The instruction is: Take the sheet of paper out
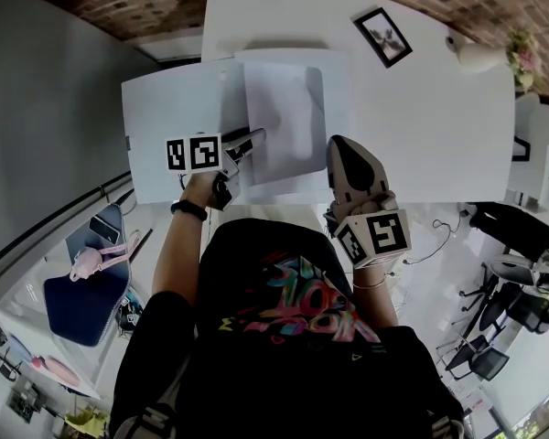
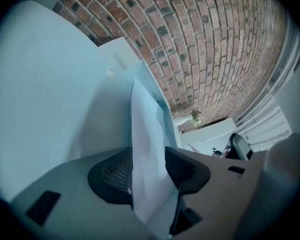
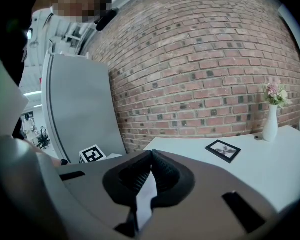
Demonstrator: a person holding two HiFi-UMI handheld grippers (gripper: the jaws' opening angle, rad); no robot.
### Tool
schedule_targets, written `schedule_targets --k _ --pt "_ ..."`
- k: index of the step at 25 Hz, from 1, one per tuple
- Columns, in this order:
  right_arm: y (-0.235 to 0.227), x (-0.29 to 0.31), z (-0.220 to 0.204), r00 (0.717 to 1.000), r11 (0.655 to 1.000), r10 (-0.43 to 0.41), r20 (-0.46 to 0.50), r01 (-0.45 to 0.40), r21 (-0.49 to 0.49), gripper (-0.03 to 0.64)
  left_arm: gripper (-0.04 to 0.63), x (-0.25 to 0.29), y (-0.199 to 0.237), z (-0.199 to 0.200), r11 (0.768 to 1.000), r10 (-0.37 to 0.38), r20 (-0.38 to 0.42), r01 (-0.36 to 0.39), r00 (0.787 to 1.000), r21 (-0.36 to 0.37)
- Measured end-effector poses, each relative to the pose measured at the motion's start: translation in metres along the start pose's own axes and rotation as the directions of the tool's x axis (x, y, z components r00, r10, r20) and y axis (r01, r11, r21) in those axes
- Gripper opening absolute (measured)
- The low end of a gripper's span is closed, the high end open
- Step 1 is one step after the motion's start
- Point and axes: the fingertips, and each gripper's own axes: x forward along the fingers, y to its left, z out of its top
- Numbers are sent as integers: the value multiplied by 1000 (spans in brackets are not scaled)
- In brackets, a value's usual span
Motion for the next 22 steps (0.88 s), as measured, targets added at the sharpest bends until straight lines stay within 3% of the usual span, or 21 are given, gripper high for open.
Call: schedule_targets --k 3,7,13,17,22 --pt "-1 0 1 1000 1000 2 -3 -2 -2 18 206 1 -10 8 996 -75 44 77 996 -49" --pt "-1 1 -1 1000 1000 6 -11 -6 1 18 206 1 -10 19 993 -95 85 100 992 -62" --pt "2 7 9 1000 1000 10 14 -10 15 18 207 8 -19 10 979 -177 -2 176 984 -106" --pt "0 8 8 1000 1000 11 8 -11 17 18 207 13 -16 -1 988 -144 -58 140 988 -71" --pt "-2 11 4 1000 1000 17 -9 -17 16 18 206 25 -14 4 994 -103 -44 101 994 -44"
